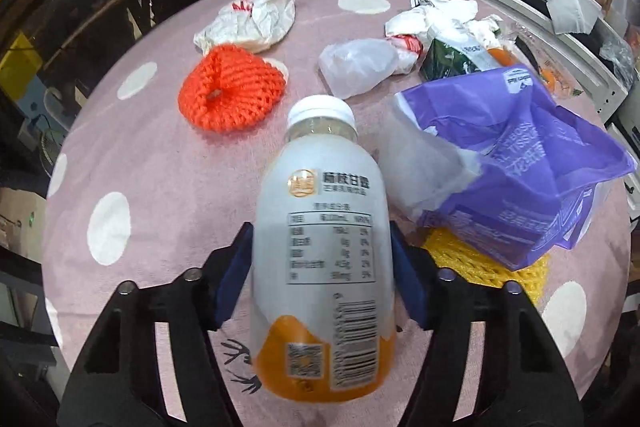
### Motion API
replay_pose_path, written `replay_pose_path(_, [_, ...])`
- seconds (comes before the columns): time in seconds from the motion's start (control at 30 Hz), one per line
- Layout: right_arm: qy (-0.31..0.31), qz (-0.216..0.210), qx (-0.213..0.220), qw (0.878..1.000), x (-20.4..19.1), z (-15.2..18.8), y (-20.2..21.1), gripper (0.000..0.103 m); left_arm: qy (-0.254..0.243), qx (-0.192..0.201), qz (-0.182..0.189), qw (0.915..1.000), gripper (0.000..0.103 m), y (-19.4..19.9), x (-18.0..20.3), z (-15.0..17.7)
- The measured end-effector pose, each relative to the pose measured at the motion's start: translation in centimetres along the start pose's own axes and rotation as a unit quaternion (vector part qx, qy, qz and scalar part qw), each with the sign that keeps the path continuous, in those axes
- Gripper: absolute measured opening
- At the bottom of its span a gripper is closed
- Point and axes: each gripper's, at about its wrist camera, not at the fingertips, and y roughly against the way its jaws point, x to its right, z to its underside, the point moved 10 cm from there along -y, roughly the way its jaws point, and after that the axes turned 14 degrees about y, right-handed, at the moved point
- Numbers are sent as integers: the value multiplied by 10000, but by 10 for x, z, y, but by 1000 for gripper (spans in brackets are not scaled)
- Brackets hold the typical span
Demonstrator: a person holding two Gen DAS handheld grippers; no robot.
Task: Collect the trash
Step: 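Reach the left tool to the white-and-orange bottle and close on it, then grasp the purple snack bag with the right tool while the left tool holds the bottle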
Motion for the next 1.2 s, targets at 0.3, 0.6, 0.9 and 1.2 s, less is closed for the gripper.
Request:
replay_pose_path(0.3, [295, -220, 20, 9993, -9, -26, -21, 97, 309, 143, 201, 9992, 62, 8, -9, 7])
replay_pose_path(0.6, [492, -430, -68, 9978, -6, -54, -60, 97, 883, 802, 303, 9924, 62, 44, -33, 23])
replay_pose_path(0.9, [728, -317, -166, 9967, 1, -77, -98, 75, 1255, 1180, 479, 9839, 62, 76, -45, 57])
replay_pose_path(1.2, [816, -225, -192, 9962, -6, -69, -93, 31, 1351, 1400, 413, 9800, 62, 82, -44, 77])
